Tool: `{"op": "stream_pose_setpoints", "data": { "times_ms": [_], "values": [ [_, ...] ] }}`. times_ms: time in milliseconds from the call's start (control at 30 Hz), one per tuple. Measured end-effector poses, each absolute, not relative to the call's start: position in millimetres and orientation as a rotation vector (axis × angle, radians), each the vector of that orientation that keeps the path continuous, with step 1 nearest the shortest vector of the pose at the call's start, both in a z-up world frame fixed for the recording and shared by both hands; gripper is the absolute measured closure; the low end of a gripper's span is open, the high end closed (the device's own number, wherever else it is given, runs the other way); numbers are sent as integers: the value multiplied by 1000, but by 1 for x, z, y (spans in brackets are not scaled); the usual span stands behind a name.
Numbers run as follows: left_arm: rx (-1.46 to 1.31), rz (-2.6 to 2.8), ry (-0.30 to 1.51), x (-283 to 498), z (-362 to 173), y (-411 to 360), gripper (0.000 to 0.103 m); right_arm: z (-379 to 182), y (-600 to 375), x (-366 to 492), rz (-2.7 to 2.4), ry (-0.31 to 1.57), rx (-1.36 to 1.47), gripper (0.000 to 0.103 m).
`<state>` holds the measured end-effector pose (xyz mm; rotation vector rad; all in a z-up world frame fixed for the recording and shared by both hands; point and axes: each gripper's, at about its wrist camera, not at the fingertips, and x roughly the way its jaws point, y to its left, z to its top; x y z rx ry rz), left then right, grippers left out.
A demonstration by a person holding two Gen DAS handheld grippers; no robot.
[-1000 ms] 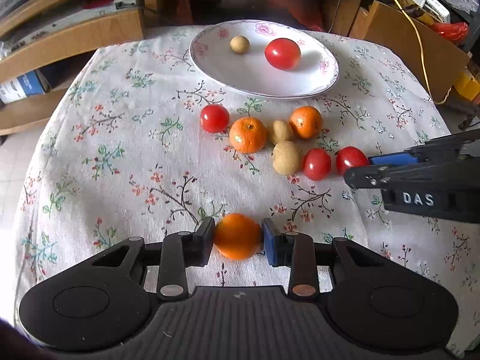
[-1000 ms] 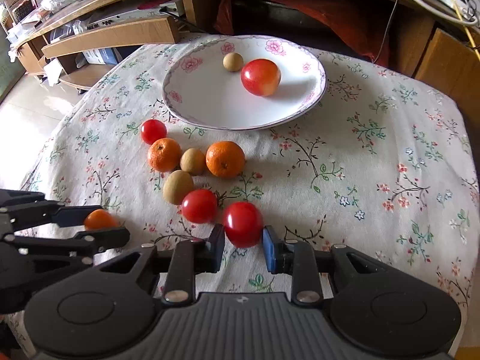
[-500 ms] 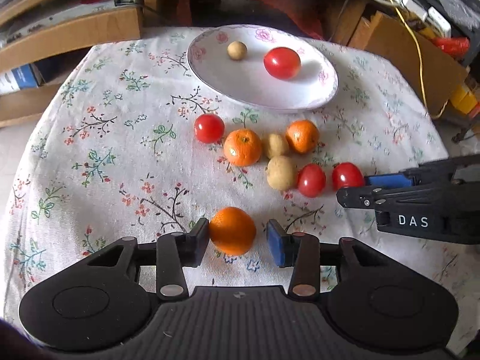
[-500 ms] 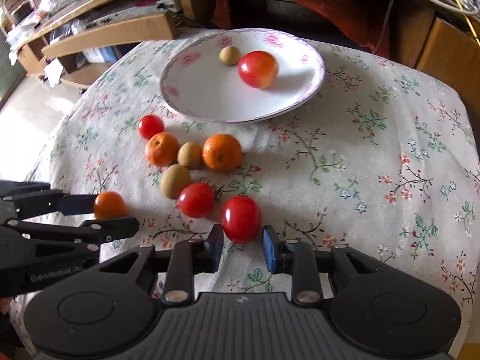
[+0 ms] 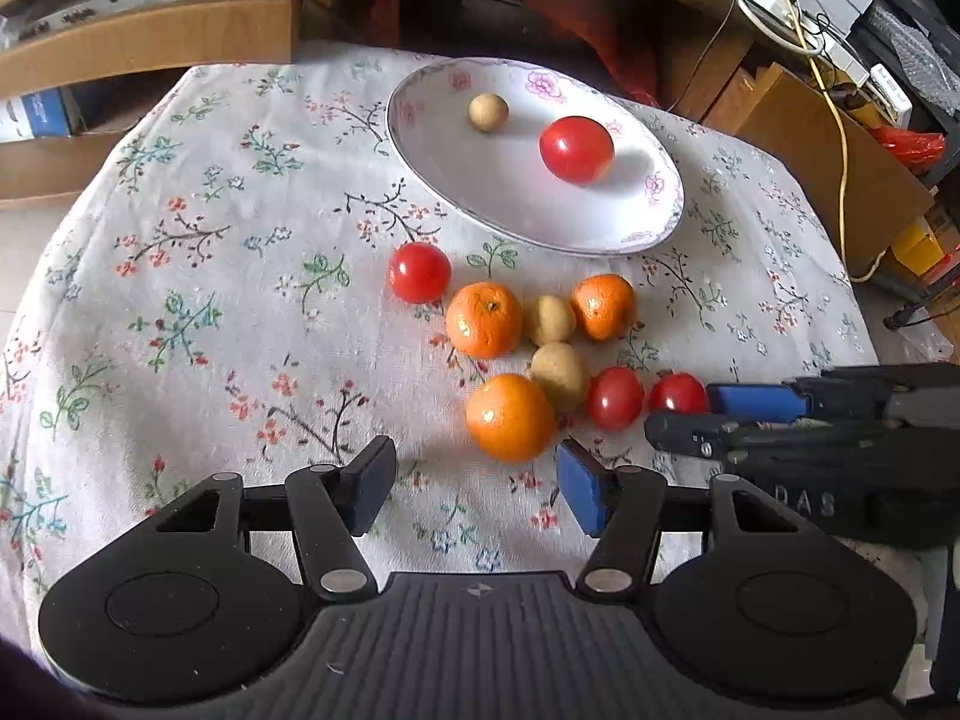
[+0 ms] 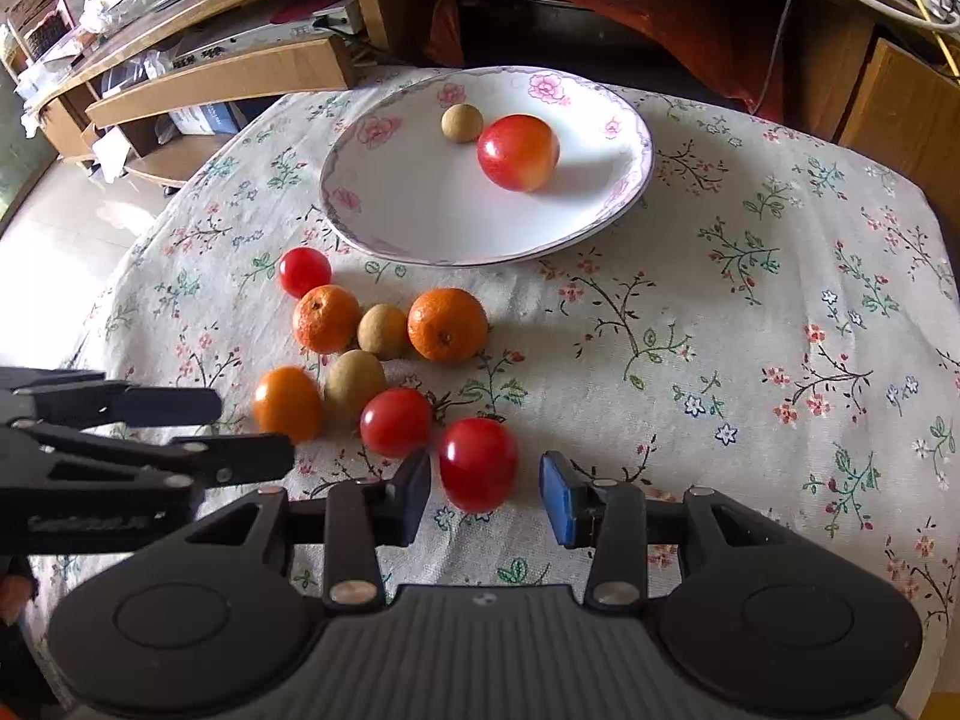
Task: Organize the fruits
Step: 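Lift the tomato with the right tool while the left tool lifts the orange, then carry the tomato and orange over the white bowl with both tools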
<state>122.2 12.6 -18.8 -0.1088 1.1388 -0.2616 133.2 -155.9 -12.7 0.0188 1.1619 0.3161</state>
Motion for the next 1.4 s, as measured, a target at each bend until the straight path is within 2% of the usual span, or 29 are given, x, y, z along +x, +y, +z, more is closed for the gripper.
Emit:
{"op": "stream_pose_setpoints", "data": {
  "times_ms": [533, 700, 767, 833, 1400],
  "values": [
    [-86, -251, 1099, 129, -26, -4, 39, -17, -161, 136, 288, 1155, 37, 73],
    [-8, -235, 1085, 126, -27, -12, 54, -18, -161, 137, 280, 1140, 34, 73],
    [-5, -235, 1087, 126, -27, -11, 56, -18, -158, 137, 283, 1136, 13, 80],
    [-22, -239, 1092, 126, -26, -9, 60, -18, -156, 137, 281, 1133, 4, 82],
    [-61, -256, 1068, 124, -9, -6, 60, -1, -158, 135, 282, 1094, 31, 82]
  ]
}}
